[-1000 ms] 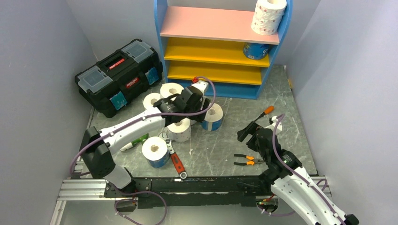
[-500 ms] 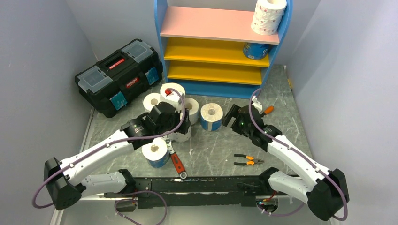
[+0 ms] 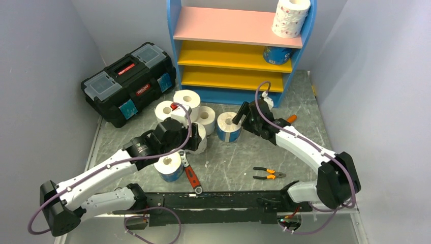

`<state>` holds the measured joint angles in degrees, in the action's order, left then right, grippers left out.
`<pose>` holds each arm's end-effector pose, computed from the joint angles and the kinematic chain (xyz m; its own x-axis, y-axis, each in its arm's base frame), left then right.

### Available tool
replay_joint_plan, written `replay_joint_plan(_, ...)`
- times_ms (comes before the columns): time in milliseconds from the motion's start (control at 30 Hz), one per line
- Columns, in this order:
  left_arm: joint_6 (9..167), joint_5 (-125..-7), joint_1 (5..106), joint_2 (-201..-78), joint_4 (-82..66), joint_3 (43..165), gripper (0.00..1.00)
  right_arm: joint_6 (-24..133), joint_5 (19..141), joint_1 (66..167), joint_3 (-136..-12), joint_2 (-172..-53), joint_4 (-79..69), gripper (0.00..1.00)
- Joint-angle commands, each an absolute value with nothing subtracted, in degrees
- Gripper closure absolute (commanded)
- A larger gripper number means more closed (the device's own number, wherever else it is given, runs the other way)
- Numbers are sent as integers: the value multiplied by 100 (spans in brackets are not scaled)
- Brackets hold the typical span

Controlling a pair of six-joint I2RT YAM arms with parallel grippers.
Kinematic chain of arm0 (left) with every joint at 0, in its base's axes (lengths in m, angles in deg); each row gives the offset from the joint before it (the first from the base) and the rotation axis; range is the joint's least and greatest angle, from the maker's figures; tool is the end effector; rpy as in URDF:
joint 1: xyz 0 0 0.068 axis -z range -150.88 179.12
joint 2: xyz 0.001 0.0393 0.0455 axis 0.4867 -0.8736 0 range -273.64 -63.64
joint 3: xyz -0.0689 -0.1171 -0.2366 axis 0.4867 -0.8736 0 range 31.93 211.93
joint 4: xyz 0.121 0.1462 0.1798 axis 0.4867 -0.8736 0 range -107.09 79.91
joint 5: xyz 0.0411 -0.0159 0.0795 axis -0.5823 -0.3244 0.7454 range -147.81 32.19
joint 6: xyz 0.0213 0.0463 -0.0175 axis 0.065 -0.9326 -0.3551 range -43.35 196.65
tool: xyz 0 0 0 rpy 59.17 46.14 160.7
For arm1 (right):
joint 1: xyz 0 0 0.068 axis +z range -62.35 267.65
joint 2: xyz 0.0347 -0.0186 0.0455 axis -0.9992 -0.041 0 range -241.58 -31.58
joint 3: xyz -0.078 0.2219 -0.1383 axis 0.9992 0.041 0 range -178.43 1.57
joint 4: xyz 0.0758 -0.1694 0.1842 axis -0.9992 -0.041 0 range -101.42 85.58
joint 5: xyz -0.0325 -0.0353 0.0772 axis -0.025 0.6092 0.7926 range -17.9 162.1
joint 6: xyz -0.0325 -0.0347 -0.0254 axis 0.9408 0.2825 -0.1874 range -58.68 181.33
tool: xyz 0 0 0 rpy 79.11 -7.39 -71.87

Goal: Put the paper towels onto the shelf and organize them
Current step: Pick up the paper towel from the center of the board.

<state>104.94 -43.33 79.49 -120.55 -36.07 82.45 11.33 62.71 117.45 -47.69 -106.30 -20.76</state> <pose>0.1456 -0.1619 0.3090 -0.5902 -0.0069 -0.8072 0.3761 0.8825 -0.2825 0.2448 0.1334 0.2443 -0.6666 0.4891 -0.5625 0.1957 0.8430 0.5010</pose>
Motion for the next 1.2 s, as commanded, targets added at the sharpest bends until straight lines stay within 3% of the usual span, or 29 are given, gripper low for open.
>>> replay_joint_plan(0,10744,-4205,7934,-11746,-3521,8064,23,1271,6428,11668,-5098,-11001,-1877,15)
replay_joint_plan(700,11072,-4048,7938,-11341,-3644,7599,23,1013,6620,11681,-5362,-11709,-1928,32)
replay_joint_plan(1067,11243,-3979,7933,-11268,-3708,7509,23,927,6249,11903,-5543,-11427,-2201,63)
replay_joint_plan(1167,11276,-3989,7931,-11302,-3694,7506,23,885,6260,11944,-5837,-11543,-2523,67)
